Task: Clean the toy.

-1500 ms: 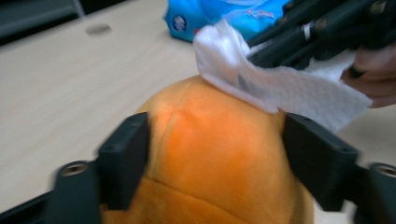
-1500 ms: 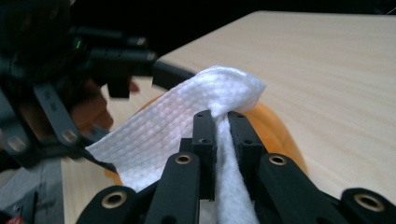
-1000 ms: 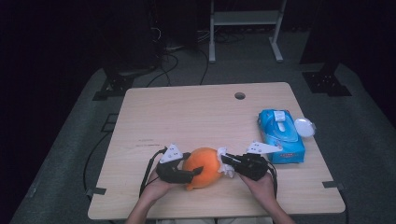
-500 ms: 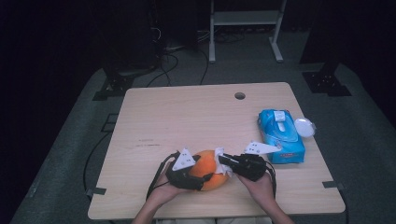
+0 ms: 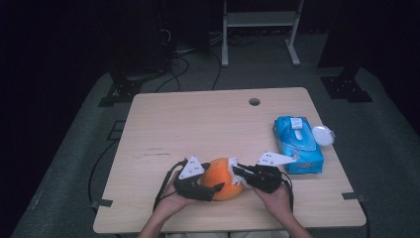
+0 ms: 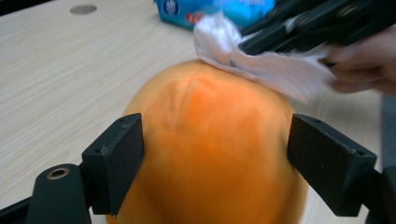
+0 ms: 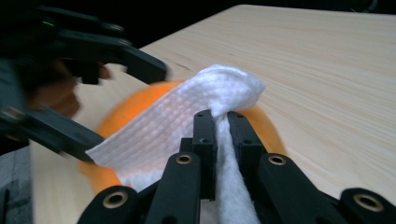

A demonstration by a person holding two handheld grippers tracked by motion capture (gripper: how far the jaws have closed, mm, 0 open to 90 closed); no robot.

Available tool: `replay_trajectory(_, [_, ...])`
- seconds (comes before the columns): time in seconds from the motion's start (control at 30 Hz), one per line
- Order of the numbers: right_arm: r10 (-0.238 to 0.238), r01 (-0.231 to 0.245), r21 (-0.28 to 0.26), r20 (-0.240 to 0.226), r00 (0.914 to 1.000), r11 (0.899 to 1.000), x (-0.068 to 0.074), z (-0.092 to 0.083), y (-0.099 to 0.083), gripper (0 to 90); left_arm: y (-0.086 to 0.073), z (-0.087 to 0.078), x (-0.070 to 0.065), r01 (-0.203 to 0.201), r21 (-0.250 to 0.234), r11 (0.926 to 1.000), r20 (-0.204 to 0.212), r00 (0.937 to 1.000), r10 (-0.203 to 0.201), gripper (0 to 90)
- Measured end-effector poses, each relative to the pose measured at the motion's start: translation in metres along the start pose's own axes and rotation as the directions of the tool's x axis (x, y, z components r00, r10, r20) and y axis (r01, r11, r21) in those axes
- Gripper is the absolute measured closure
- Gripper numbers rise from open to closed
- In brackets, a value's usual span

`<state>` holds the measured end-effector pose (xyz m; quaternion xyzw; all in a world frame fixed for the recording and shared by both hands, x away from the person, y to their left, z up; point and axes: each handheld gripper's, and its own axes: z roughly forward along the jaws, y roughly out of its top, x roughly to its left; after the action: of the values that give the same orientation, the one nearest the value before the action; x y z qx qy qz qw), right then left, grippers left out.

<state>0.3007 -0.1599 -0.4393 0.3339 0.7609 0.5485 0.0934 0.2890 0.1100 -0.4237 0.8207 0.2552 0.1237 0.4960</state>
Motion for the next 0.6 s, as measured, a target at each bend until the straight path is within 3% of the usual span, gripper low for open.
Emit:
replay_trajectory(0.07, [0.016,-0.016,-0.006,0.008,0.9998,1.0,-0.003,-0.002,0.001,81.9,-0.001,0.003,-0.001,0.005,0.018,0.9998,-0.002,1.0,-0.005,21.3])
replay_trajectory(0.13, [0.004,-0.004,-0.022,-0.007,1.0,1.0,0.005,-0.004,0.005,81.8,-0.001,0.008,-0.007,-0.026,0.036,0.999,-0.016,0.9995,0.026,23.8])
replay_trajectory(0.2, [-0.049,0.048,-0.03,-0.041,0.9979,0.998,0.019,-0.002,0.01,81.8,0.002,0.01,-0.012,-0.056,0.034,0.9979,-0.005,0.9984,0.056,24.2])
replay_trajectory(0.27, [-0.096,0.096,-0.009,-0.028,0.995,0.995,0.026,0.001,0.012,81.9,0.005,0.008,-0.014,-0.074,0.037,0.9966,-0.008,0.9972,0.075,22.7])
replay_trajectory(0.33, [-0.061,0.061,0.002,-0.028,0.9978,0.998,0.018,0.002,0.008,82.1,0.004,0.002,-0.007,-0.029,0.007,0.9995,-0.005,0.9996,0.029,19.2])
replay_trajectory(0.4, [-0.04,0.04,0.005,-0.012,0.9991,0.999,0.01,0.0,0.006,82.1,0.004,-0.001,-0.001,0.013,-0.006,0.9999,-0.028,0.9995,-0.013,14.0])
replay_trajectory(0.47, [-0.02,0.02,-0.002,-0.003,0.9998,1.0,0.005,-0.003,0.006,82.1,0.001,0.0,0.006,0.08,-0.009,0.9968,0.001,0.9968,-0.08,13.9])
replay_trajectory(0.5, [-0.023,0.023,-0.003,0.001,0.9997,1.0,0.005,-0.003,0.007,82.1,-0.001,0.002,0.006,0.086,0.003,0.9963,0.024,0.996,-0.086,17.4])
replay_trajectory(0.53, [-0.02,0.02,-0.003,0.002,0.9998,1.0,0.006,-0.003,0.008,82.0,-0.002,0.004,0.004,0.07,0.009,0.9975,0.031,0.9971,-0.07,23.2])
replay_trajectory(0.6, [-0.038,0.037,-0.015,-0.013,0.9992,0.999,0.015,-0.003,0.01,82.1,0.0,0.008,-0.004,0.026,0.018,0.9995,0.024,0.9994,-0.026,26.3])
